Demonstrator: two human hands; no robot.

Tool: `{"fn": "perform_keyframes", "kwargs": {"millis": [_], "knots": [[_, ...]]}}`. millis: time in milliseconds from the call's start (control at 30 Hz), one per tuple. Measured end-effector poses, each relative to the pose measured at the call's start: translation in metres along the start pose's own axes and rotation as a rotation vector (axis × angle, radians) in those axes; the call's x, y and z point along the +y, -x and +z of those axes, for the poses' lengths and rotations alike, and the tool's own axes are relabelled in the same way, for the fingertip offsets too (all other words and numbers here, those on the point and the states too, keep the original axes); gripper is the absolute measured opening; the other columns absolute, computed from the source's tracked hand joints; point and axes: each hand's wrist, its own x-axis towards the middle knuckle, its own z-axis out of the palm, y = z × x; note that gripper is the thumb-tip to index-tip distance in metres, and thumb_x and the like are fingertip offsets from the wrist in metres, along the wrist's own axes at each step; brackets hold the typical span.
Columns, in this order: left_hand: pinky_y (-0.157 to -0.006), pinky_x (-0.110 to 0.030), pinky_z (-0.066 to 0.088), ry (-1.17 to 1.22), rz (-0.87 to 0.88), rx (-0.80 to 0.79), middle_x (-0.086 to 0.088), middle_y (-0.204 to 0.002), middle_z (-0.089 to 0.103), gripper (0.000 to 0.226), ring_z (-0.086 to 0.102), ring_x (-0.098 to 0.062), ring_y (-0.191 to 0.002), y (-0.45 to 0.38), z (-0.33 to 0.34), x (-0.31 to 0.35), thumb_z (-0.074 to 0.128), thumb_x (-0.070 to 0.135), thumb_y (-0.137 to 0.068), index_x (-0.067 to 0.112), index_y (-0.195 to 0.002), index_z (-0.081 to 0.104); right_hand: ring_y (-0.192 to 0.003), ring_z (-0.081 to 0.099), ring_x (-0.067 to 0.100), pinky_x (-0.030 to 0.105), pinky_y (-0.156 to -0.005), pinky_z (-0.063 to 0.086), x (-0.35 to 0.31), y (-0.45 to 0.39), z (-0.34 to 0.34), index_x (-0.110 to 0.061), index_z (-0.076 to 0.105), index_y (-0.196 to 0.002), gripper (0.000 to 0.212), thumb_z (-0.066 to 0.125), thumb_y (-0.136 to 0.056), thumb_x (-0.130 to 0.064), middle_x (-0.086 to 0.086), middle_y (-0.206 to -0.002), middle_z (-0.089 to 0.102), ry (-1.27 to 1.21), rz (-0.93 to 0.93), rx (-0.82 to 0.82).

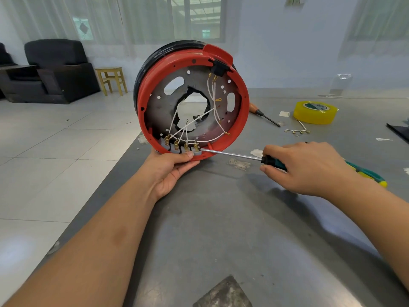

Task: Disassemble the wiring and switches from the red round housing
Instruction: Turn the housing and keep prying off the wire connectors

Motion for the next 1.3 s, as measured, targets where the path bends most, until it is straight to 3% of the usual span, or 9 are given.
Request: {"fn": "perform_keyframes", "kwargs": {"millis": [100,233,467,600,767,967,1133,1300], "knots": [[-0.072,-0.041,0.066,-0.008,0.008,-0.007,-0.022,-0.111,0.078,0.058,0.079,-0.038,-0.098,0.000,-0.001,0.000,0.061,-0.025,-0.088,0.000,-0.141,0.056,-0.058,0.046,0.003,0.022,-0.044,0.031,-0.005,-0.001,-0.003,-0.047,0.039,-0.115,0.038,0.020,-0.092,-0.071,-0.014,-0.074,0.054,-0.004,0.014,-0.014],[-0.072,-0.040,0.066,-0.017,0.011,-0.011,-0.021,-0.111,0.078,0.058,0.079,-0.037,-0.098,-0.001,-0.001,-0.001,0.062,-0.025,-0.088,0.000,-0.140,0.057,-0.056,0.049,0.005,0.023,-0.045,0.036,-0.007,-0.001,-0.006,-0.046,0.043,-0.107,0.047,0.010,-0.090,-0.075,-0.013,-0.065,0.052,-0.056,0.011,-0.018],[-0.072,-0.039,0.066,-0.038,0.010,-0.020,-0.020,-0.115,0.078,0.060,0.078,-0.037,-0.100,-0.001,-0.001,-0.002,0.062,-0.025,-0.087,0.001,-0.141,0.056,-0.051,0.045,0.003,0.021,-0.041,0.027,-0.005,0.001,-0.002,-0.045,0.050,-0.109,0.050,0.011,-0.090,-0.069,-0.014,-0.060,0.047,-0.032,0.007,0.035],[-0.072,-0.039,0.066,-0.023,-0.007,-0.026,-0.022,-0.113,0.078,0.058,0.078,-0.038,-0.100,0.000,-0.001,-0.001,0.061,-0.024,-0.089,0.000,-0.141,0.057,-0.052,0.045,0.005,0.023,-0.043,0.040,-0.007,0.003,0.004,-0.044,0.051,-0.110,0.047,0.014,-0.093,-0.067,-0.013,-0.061,0.046,-0.027,0.035,0.060],[-0.073,-0.041,0.066,-0.007,-0.001,-0.014,-0.022,-0.112,0.078,0.055,0.078,-0.037,-0.101,-0.001,-0.001,-0.001,0.061,-0.024,-0.088,-0.001,-0.137,0.059,-0.050,0.047,0.012,0.022,-0.043,0.031,-0.016,0.005,0.009,-0.037,0.055,-0.102,0.045,0.019,-0.096,-0.063,-0.012,-0.056,0.038,0.017,0.074,0.129],[-0.075,-0.044,0.067,0.023,0.004,0.005,-0.023,-0.113,0.077,0.054,0.078,-0.037,-0.101,-0.002,-0.001,-0.001,0.062,-0.024,-0.087,-0.002,-0.137,0.059,-0.046,0.039,0.010,0.020,-0.043,0.017,-0.021,0.006,0.014,-0.038,0.054,-0.097,0.048,0.014,-0.095,-0.065,-0.011,-0.058,0.044,0.022,0.100,0.191],[-0.072,-0.042,0.066,0.049,0.004,0.022,-0.024,-0.111,0.078,0.053,0.079,-0.037,-0.098,-0.004,-0.002,-0.001,0.063,-0.023,-0.087,-0.002,-0.135,0.060,-0.046,0.037,0.008,0.018,-0.043,0.017,-0.023,0.005,0.019,-0.039,0.054,-0.095,0.046,0.017,-0.096,-0.066,-0.012,-0.060,0.052,-0.010,0.109,0.210],[-0.071,-0.041,0.066,0.071,-0.016,0.005,-0.024,-0.107,0.078,0.041,0.079,-0.036,-0.098,-0.005,-0.005,0.000,0.063,-0.020,-0.089,-0.006,-0.128,0.064,-0.044,0.027,0.004,0.018,-0.044,0.014,-0.027,0.005,0.021,-0.040,0.056,-0.096,0.043,0.021,-0.097,-0.065,-0.014,-0.056,0.034,-0.068,0.133,0.223]]}}
